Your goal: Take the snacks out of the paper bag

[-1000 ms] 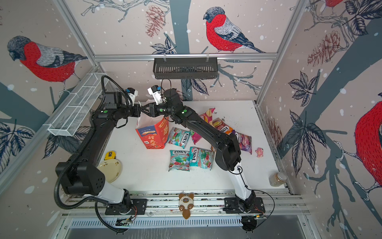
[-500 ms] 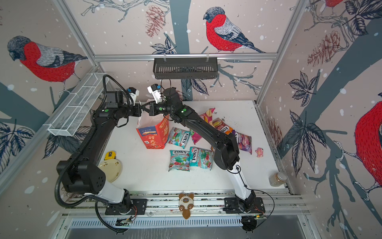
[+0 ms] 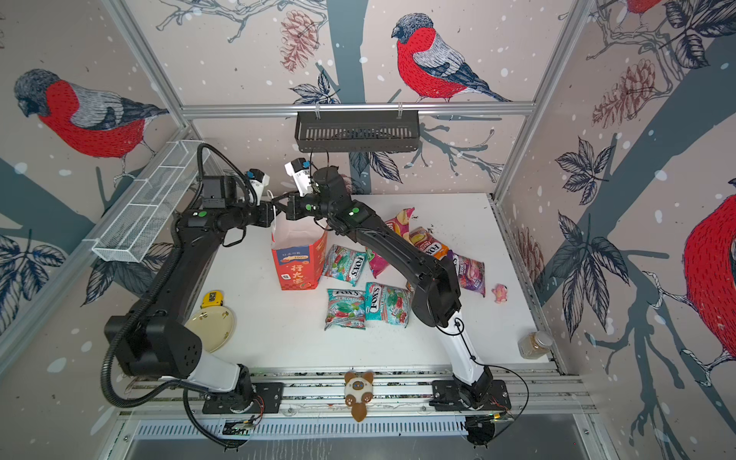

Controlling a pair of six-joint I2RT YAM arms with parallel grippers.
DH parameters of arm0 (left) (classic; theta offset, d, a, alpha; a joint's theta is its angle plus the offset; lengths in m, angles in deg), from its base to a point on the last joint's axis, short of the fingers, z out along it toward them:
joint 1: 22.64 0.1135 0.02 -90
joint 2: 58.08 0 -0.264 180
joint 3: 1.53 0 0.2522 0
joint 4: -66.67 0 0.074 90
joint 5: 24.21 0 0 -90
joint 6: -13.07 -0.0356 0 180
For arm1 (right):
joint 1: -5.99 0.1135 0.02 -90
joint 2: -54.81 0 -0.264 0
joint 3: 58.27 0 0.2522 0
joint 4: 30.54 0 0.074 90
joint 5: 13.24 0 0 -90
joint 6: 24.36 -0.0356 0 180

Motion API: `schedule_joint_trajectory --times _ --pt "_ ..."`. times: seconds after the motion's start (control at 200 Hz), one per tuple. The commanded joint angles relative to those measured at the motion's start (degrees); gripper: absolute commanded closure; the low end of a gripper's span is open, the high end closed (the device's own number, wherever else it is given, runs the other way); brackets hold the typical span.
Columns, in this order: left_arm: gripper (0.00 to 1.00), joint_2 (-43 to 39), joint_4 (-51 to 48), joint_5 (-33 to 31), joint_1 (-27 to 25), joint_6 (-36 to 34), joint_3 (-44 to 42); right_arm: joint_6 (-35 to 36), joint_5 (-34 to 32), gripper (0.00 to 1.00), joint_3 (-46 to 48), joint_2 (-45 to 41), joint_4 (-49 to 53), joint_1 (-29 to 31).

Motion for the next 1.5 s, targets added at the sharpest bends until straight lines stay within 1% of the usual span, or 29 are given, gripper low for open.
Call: schedule_joint_trajectory --times 0.0,0.145,0.405,0.505,0.605,0.69,0.805,0.855,0.916,0.956,1.046,1.096,1.141,1.196,1.246,1.406,1.496 --pt "0.8 -1.0 -0.3 2.3 0.7 -1.2 -0.2 1.8 -3.8 0.99 -0.4 -0.5 0.8 0.1" --pt "0.76 -1.9 1.1 6.6 1.9 -0.4 -1.5 2.7 -6.4 1.0 -0.5 -0.7 3.2 0.1" --pt "0.74 -3.4 1.1 7.9 4.8 0.1 -3.1 4.4 -9.7 1.0 0.7 -2.2 4.7 0.1" --pt "0.73 -4.1 1.5 9.7 6.0 0.4 -3.8 4.8 -10.4 1.0 1.4 -2.8 4.9 0.1" --pt "0.74 -4.8 3.2 11.4 7.2 2.1 -4.8 5.0 -10.2 1.0 1.8 -3.1 4.8 0.1" --pt "0.77 -6.0 6.9 11.9 8.6 5.6 -6.6 5.2 -9.2 1.0 1.9 -3.4 4.8 0.3" --pt "0.79 -7.5 11.7 10.2 10.5 10.2 -9.0 5.6 -6.9 0.98 1.8 -3.6 4.8 0.6" --pt "0.8 -7.6 12.6 8.5 11.1 11.5 -9.3 5.8 -6.2 0.94 1.8 -3.7 5.0 0.8" --pt "0.81 -7.6 12.9 5.7 11.6 12.9 -9.5 6.1 -5.5 0.92 1.8 -3.8 5.5 0.9" --pt "0.82 -7.6 13.4 4.7 12.2 14.0 -9.7 6.6 -5.2 0.87 1.8 -3.9 6.0 1.0" --pt "0.83 -8.7 16.1 2.0 13.3 17.1 -11.4 7.9 -5.4 0.86 1.8 -4.3 7.1 1.5" --pt "0.83 -9.6 17.8 0.4 13.5 18.2 -12.4 8.7 -5.2 0.82 1.9 -4.6 7.5 1.6" --pt "0.83 -10.4 19.2 -0.7 13.5 18.8 -13.3 9.3 -5.1 0.78 2.0 -4.9 7.8 1.7" --pt "0.83 -11.2 20.2 -1.1 13.5 19.2 -14.0 9.9 -5.0 0.77 2.2 -5.4 8.1 1.7" --pt "0.83 -11.5 20.5 -1.2 13.5 19.5 -14.2 10.4 -4.7 0.74 2.6 -6.0 8.1 1.8" --pt "0.84 -12.1 20.2 -2.7 13.5 19.3 -14.6 12.3 -4.5 0.69 3.5 -8.2 8.2 1.8" --pt "0.83 -13.3 20.8 -4.0 13.6 19.3 -15.4 14.8 -4.1 0.66 4.7 -11.4 8.0 1.8"
